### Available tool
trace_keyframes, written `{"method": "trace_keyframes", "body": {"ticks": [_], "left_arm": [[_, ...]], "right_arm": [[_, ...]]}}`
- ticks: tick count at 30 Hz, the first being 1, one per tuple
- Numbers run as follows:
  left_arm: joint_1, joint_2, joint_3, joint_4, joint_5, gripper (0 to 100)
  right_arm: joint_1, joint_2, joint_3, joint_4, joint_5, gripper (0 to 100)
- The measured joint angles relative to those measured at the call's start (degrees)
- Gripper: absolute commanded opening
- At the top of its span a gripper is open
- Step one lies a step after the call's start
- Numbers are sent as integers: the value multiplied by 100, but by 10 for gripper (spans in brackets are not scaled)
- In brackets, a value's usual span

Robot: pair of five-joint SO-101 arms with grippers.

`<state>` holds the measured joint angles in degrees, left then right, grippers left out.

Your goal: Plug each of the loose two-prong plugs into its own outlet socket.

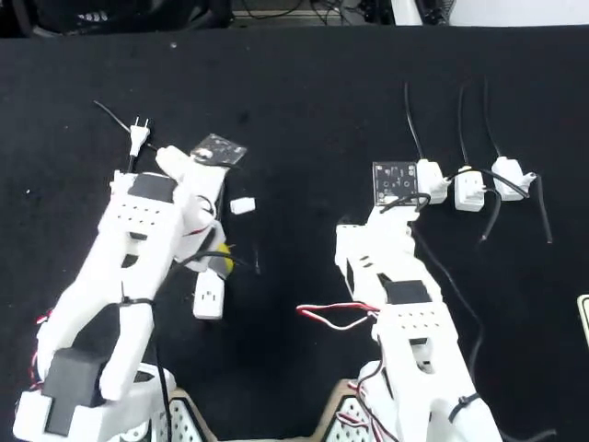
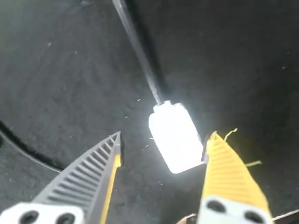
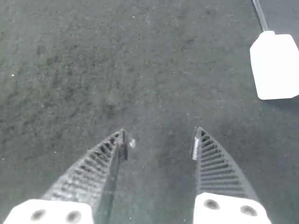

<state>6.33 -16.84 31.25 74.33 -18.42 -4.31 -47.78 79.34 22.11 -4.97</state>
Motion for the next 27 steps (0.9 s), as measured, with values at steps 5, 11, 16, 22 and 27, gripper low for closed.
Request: {"method": "trace_keyframes", "body": {"ticks": [5, 11, 16, 22, 27], "left_arm": [[-457, 0, -35, 0, -273, 281], [-1538, 0, 554, -9, -1345, 281], [-1591, 0, 1336, -598, -1538, 281], [-791, 0, 1635, -1187, -826, 281], [185, 0, 1284, -1284, 79, 281]], "right_arm": [[0, 0, 0, 0, 0, 219], [88, 0, 0, 0, -26, 219], [105, 0, 0, 0, -26, 219], [105, 0, 0, 0, -26, 219], [105, 0, 0, 0, -26, 219]]}}
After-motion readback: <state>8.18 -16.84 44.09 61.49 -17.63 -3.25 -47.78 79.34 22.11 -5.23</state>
